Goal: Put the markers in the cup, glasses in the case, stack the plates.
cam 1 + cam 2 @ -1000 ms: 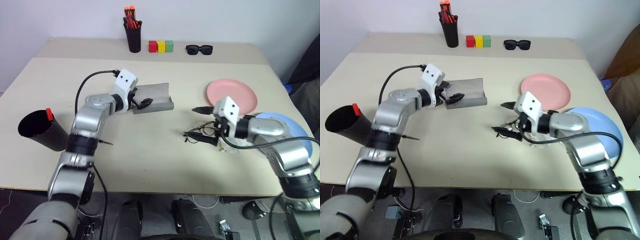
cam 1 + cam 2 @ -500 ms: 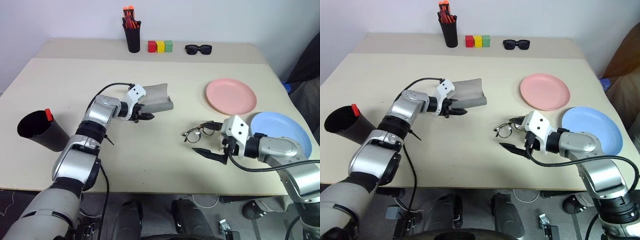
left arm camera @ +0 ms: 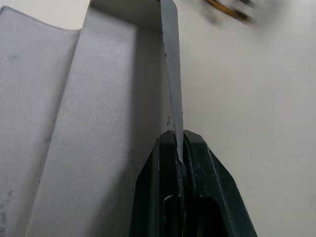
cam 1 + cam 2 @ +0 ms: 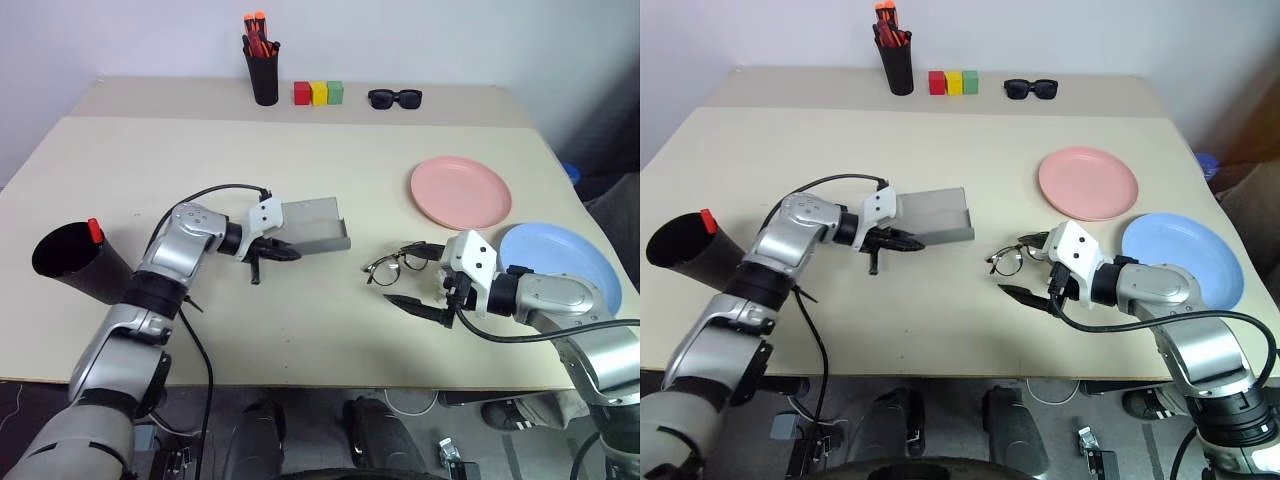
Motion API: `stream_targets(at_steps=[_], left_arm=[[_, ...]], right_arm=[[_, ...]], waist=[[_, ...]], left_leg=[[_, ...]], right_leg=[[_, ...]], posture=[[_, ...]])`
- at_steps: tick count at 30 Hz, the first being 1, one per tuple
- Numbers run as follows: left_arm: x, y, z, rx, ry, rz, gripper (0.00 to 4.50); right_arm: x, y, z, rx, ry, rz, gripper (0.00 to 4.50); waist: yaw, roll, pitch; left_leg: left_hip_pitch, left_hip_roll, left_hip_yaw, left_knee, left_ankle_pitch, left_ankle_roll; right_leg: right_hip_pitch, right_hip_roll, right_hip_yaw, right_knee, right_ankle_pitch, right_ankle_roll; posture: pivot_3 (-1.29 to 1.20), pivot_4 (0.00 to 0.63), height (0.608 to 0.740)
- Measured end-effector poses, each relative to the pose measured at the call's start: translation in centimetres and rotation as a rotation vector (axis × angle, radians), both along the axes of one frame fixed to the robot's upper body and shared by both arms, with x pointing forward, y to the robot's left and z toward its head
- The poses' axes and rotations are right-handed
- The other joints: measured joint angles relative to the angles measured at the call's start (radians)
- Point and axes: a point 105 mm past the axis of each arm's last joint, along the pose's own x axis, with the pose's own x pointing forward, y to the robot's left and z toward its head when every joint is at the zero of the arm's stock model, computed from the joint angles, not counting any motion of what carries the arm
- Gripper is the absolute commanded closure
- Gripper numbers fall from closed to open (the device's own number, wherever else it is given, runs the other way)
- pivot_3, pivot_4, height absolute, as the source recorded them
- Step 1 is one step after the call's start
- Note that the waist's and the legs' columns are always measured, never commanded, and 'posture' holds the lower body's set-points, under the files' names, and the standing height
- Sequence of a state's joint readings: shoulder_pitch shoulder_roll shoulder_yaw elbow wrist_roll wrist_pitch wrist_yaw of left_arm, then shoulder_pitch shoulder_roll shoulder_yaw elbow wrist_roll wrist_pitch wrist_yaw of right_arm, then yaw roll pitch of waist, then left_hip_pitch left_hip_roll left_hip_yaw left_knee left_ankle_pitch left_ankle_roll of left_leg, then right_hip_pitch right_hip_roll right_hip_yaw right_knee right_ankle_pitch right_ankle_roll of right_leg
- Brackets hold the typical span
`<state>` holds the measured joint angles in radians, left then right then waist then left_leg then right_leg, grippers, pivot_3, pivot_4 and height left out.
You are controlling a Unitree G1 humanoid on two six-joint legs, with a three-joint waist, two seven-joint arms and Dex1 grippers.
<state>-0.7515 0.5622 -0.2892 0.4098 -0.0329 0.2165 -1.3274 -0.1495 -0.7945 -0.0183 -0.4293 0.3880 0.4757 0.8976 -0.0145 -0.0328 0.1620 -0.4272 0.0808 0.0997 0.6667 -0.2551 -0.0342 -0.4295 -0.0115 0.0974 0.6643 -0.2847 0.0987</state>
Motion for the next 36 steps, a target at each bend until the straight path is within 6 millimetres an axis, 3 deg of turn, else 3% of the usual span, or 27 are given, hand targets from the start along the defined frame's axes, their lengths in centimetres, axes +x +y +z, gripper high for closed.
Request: stream_targets(at_steps=[8, 11, 14, 21, 25, 29, 36], left_arm=[[-2.0, 0.2, -0.1, 0.047, -0.005, -0.065, 4.44], [-2.2, 0.2, 0.1, 0.054, -0.009, -0.074, 3.63], [-2.1, 0.3, 0.1, 0.059, -0.035, -0.074, 2.17], [-1.8, 0.2, 2.2, -0.008, -0.15, -0.042, 2.17], [-3.4, 0.7, 3.6, -0.071, -0.22, 0.006, 2.17], [-5.8, 1.6, 2.0, -0.094, -0.197, 0.102, 2.17], [-9.0, 1.3, 0.8, -0.232, -0.126, 0.27, 2.17]], right_arm=[[1.0, -0.3, 1.1, -0.023, -0.02, 0.017, 0.0], [1.9, -0.6, 1.3, -0.063, -0.043, 0.003, 0.0], [2.6, -0.9, 1.2, -0.145, -0.077, 0.006, 0.0], [4.5, -1.0, 0.8, -0.362, -0.226, 0.054, 0.0], [5.4, -0.7, 0.4, -0.512, -0.339, 0.127, 0.0], [5.9, -1.2, -1.0, -0.613, -0.371, 0.175, 0.0], [6.5, -1.2, -1.3, -0.696, -0.44, 0.245, 0.0]], waist=[[0.002, 0.0, 0.0], [0.001, 0.0, 0.0], [0.001, 0.0, 0.0], [-0.001, 0.0, 0.0], [-0.006, 0.001, 0.0], [-0.004, 0.002, 0.0], [-0.001, 0.002, 0.0]], left_leg=[[0.0, 0.0, 0.0, 0.001, 0.0, 0.0], [0.0, 0.0, 0.0, 0.001, 0.0, 0.0], [0.0, 0.0, 0.0, 0.001, 0.0, 0.0], [0.0, 0.0, 0.001, 0.001, 0.0, 0.0], [0.001, 0.001, 0.001, 0.0, 0.0, 0.0], [0.002, 0.001, 0.002, 0.001, 0.0, 0.0], [0.003, 0.001, 0.003, 0.002, 0.0, 0.0]], right_leg=[[0.001, 0.0, 0.0, 0.0, 0.0, 0.0], [0.001, 0.0, 0.0, 0.0, 0.0, 0.0], [0.0, 0.0, 0.0, 0.0, 0.0, 0.0], [0.0, 0.0, 0.0, 0.001, 0.001, 0.002], [0.0, 0.0, 0.0, 0.001, 0.001, 0.002], [0.0, 0.0, 0.001, 0.001, 0.001, 0.002], [0.001, -0.001, 0.002, 0.001, 0.0, 0.0]], posture=[[0.0, 0.15, 0.722], [0.0, 0.15, 0.722], [0.0, 0.15, 0.722], [0.0, 0.15, 0.722], [0.0, 0.15, 0.722], [0.0, 0.15, 0.722], [0.0, 0.15, 0.722]])
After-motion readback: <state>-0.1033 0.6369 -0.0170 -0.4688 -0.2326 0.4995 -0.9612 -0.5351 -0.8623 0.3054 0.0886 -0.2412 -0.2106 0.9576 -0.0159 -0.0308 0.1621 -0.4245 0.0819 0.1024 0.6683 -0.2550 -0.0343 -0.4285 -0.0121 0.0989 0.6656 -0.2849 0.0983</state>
